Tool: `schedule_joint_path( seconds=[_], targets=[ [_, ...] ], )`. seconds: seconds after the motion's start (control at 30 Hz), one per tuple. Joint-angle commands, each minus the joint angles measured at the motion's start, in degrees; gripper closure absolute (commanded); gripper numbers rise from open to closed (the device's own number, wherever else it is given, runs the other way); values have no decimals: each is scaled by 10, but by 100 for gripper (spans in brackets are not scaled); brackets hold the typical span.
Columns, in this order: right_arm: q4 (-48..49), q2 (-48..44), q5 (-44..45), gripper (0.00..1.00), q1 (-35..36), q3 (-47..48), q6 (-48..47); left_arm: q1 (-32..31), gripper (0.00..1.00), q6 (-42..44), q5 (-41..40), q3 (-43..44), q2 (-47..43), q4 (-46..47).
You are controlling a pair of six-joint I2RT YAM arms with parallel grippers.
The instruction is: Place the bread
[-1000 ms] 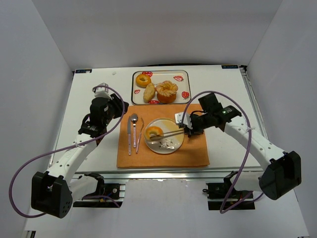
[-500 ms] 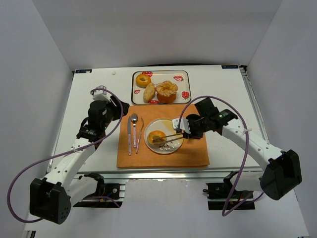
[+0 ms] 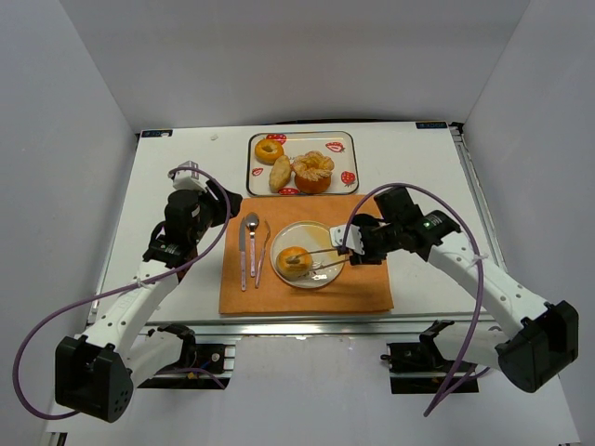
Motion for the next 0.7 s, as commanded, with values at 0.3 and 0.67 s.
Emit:
schedule_joint_path(
  seconds=[0.3, 0.67],
  targets=[
    [116, 37, -1, 68, 3, 128, 223, 4, 39, 2, -7, 5, -10, 0],
    [259, 256, 102, 100, -3, 247, 732, 6, 88, -5, -8, 6, -21, -7]
  ],
)
